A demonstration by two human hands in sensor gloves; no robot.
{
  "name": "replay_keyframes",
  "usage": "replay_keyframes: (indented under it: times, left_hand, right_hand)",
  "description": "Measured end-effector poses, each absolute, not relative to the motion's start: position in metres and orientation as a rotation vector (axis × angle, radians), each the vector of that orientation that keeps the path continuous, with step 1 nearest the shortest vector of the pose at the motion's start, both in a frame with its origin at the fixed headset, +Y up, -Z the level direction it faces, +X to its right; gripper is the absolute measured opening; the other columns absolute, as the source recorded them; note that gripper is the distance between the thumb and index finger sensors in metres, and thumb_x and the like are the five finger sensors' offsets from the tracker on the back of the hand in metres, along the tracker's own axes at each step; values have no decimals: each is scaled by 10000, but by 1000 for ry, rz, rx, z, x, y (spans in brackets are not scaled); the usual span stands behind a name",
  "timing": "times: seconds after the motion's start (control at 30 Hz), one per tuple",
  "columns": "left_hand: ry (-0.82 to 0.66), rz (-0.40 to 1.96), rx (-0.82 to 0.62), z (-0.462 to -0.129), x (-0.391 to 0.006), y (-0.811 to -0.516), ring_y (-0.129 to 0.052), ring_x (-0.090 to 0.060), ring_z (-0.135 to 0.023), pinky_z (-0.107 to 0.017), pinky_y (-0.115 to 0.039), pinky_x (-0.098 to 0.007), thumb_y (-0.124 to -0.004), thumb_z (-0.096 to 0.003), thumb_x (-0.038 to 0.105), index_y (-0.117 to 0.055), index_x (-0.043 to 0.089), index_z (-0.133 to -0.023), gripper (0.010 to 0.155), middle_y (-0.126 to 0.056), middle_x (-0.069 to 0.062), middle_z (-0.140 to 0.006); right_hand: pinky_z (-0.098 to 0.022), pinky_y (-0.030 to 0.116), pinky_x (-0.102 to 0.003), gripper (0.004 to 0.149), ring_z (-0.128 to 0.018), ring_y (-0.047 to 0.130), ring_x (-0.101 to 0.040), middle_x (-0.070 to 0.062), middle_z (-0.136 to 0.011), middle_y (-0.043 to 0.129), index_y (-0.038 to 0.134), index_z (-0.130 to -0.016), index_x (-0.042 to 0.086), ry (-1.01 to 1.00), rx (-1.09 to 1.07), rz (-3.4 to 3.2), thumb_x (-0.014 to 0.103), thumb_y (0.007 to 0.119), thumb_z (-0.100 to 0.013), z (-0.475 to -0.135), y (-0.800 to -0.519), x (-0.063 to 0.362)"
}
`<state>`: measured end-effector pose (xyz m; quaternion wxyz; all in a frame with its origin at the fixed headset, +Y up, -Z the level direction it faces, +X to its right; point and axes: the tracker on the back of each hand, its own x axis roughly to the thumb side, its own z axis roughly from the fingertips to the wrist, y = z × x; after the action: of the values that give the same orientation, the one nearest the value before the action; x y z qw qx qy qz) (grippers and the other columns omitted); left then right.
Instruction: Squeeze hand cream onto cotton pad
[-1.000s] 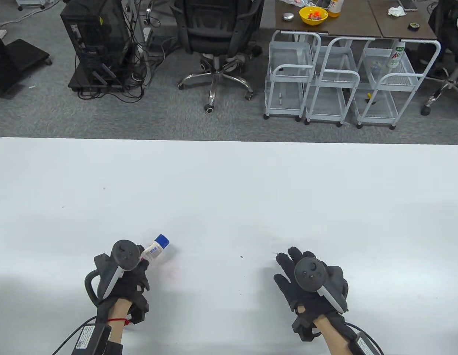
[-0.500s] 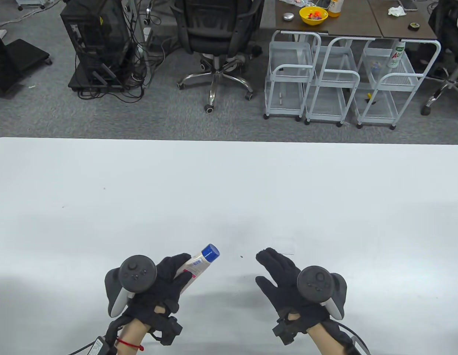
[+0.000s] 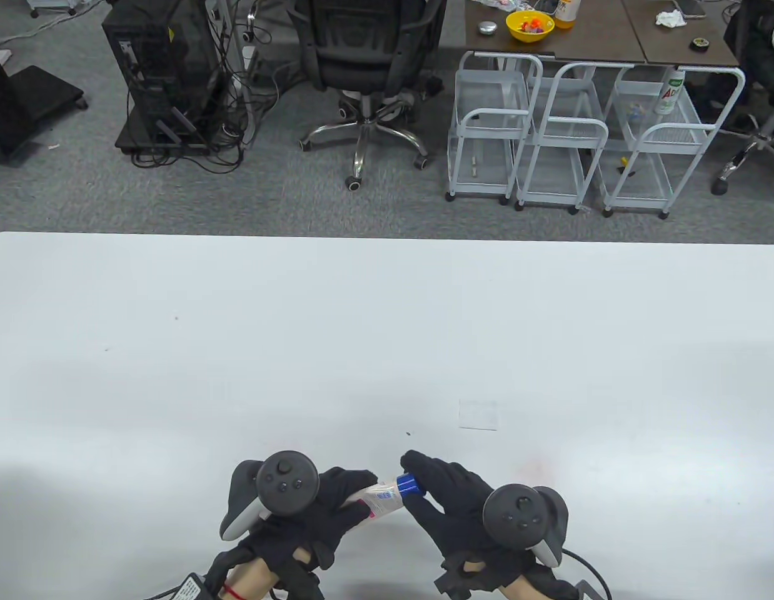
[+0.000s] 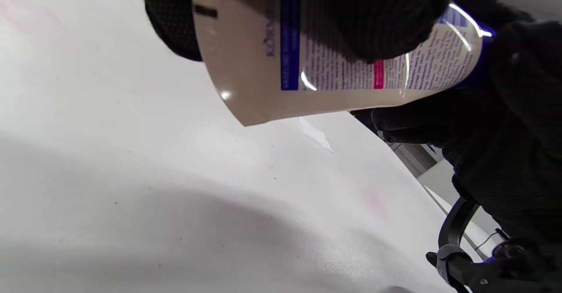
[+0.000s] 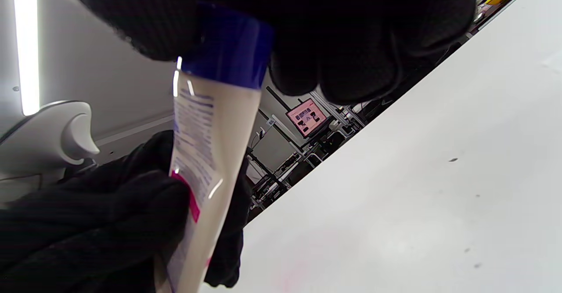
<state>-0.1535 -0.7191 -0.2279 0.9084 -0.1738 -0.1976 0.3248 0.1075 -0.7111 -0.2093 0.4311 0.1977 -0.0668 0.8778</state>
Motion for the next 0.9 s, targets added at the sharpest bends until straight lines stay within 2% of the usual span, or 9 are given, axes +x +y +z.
replay_keyframes:
  times: [0.1,0.3,0.4,0.47,0.6,0.8,0.83,0.87,0.9]
  left_hand:
    - [-417,669,-382,-228,-152,-720,-973,-81,-709,-645,-788,-421,-740,-432,470,-688,430,-946,518,-881,171,-883]
    - [-483,593,-319,-220,-141,-715,-953,-87,-811,-682,-763,-435,-738,-429,571,-598,465,-1008,605,-859,206,-982]
    - [-489,526,-235,-214,-136,-710,-974,-37,-770,-679,-778,-407,-724,-424,580,-581,454,-1014,620,-886,242,-949]
    - [-492,517,-197,-213,-135,-709,-998,8,-698,-660,-805,-379,-720,-414,571,-607,433,-1004,616,-928,258,-874]
    - [-497,540,-234,-214,-133,-711,-1008,-5,-635,-632,-820,-384,-706,-398,521,-635,377,-993,616,-947,226,-824]
    - [-503,550,-268,-214,-132,-712,-997,-12,-629,-629,-818,-395,-687,-390,491,-625,350,-993,623,-933,213,-818]
    - [-510,537,-270,-213,-131,-713,-990,-58,-660,-636,-801,-418,-705,-378,453,-644,374,-972,603,-933,204,-824]
    - [-540,530,-228,-214,-132,-713,-1002,-36,-651,-621,-823,-398,-697,-368,465,-653,396,-959,598,-941,228,-811]
    - [-539,537,-248,-215,-132,-712,-1002,-34,-654,-626,-825,-391,-695,-368,471,-650,402,-962,599,-941,235,-814]
  right_hand:
    - [-534,764,-581,594,-612,1008,-364,-145,-864,894,777,-959,185,-171,521,2189,434,809,-421,-207,-710,106]
    - [-493,792,-570,583,-534,1038,-349,-166,-812,933,806,-937,144,-397,612,2257,424,773,-426,-192,-701,93]
    - [-486,793,-572,581,-532,1039,-354,-176,-812,930,798,-938,127,-468,629,2258,418,755,-438,-186,-699,86]
    - [-476,804,-567,576,-517,1053,-351,-178,-799,943,807,-932,118,-507,639,2276,418,743,-444,-185,-698,85]
    - [-451,817,-569,575,-482,1071,-362,-201,-773,964,822,-918,85,-512,636,2296,401,724,-448,-186,-700,84]
    - [-438,826,-565,575,-459,1083,-362,-210,-757,972,824,-912,71,-513,652,2304,385,697,-448,-186,-701,83]
    - [-407,864,-527,559,-373,1121,-293,-139,-661,1025,844,-869,66,-548,582,2248,393,665,-453,-188,-699,89]
    - [-408,856,-538,554,-369,1117,-310,-147,-653,1024,848,-864,55,-441,566,2181,382,673,-452,-191,-698,91]
    - [-401,856,-539,551,-357,1116,-310,-145,-638,1028,853,-857,54,-400,516,2132,381,678,-451,-192,-700,93]
